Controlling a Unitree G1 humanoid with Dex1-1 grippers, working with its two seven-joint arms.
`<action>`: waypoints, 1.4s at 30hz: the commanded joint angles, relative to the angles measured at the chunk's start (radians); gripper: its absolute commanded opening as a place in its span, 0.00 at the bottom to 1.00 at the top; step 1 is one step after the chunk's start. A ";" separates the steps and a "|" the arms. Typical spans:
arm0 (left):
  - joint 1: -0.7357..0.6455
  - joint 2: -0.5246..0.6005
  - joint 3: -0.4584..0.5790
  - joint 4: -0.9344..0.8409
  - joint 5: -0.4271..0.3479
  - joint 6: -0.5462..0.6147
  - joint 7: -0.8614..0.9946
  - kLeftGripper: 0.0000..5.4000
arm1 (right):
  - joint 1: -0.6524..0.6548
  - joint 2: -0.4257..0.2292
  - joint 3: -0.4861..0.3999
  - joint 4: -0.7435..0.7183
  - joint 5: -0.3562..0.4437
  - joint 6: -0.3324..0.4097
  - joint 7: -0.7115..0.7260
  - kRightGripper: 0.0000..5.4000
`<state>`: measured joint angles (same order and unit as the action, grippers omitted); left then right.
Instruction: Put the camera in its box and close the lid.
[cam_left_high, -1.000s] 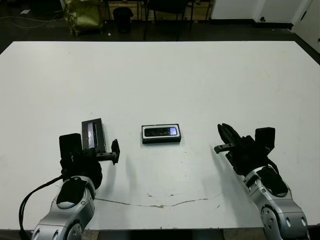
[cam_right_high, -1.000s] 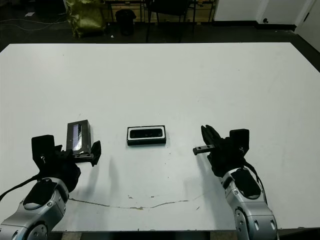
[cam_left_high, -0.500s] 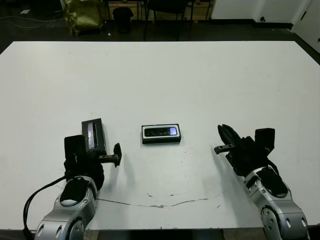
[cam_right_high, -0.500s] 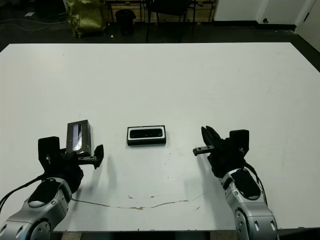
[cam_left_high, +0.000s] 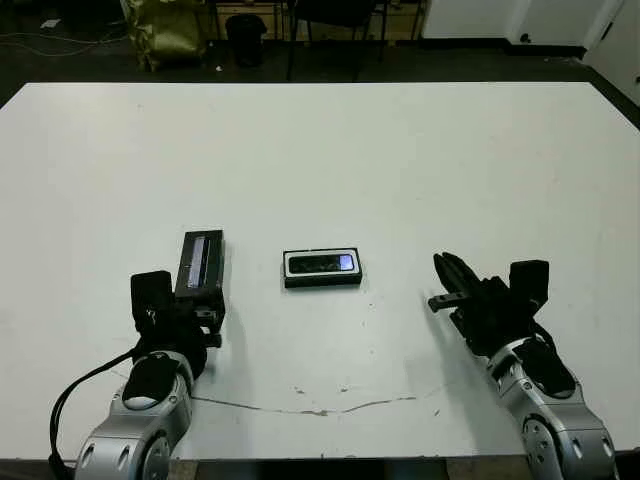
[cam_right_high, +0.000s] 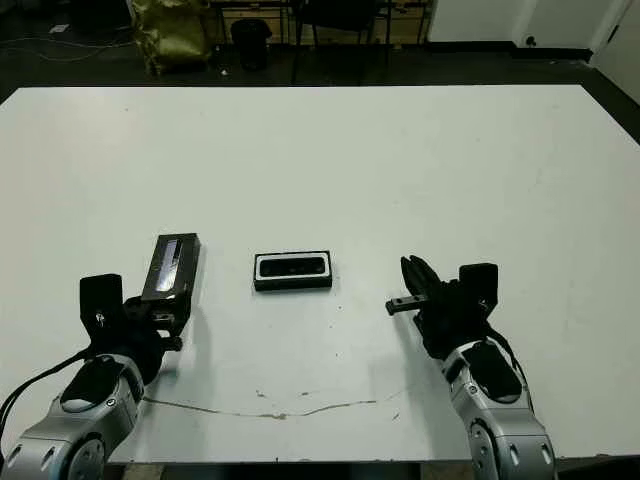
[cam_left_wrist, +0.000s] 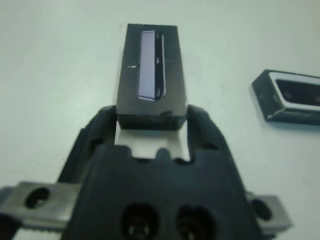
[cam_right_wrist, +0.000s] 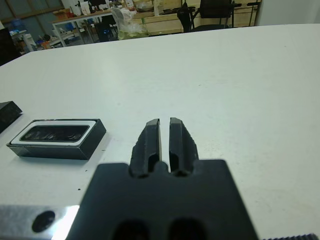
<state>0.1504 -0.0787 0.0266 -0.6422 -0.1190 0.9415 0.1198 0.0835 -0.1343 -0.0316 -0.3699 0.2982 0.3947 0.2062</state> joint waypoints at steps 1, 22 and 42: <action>0.010 0.004 0.003 0.030 0.016 0.016 0.010 0.57 | 0.010 -0.003 -0.003 -0.009 -0.002 0.033 -0.014 0.00; 0.035 -0.023 0.119 0.230 -0.058 -0.264 -0.059 0.41 | 0.014 0.008 -0.009 0.010 0.013 0.019 0.000 0.00; 0.142 0.138 -0.003 0.241 0.047 -0.585 -0.202 0.35 | 0.017 0.015 -0.004 0.009 0.006 0.027 0.001 0.00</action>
<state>0.2711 0.0416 0.0382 -0.3927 -0.0927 0.3777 -0.0757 0.0879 -0.1177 -0.0331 -0.3776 0.3022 0.4240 0.2064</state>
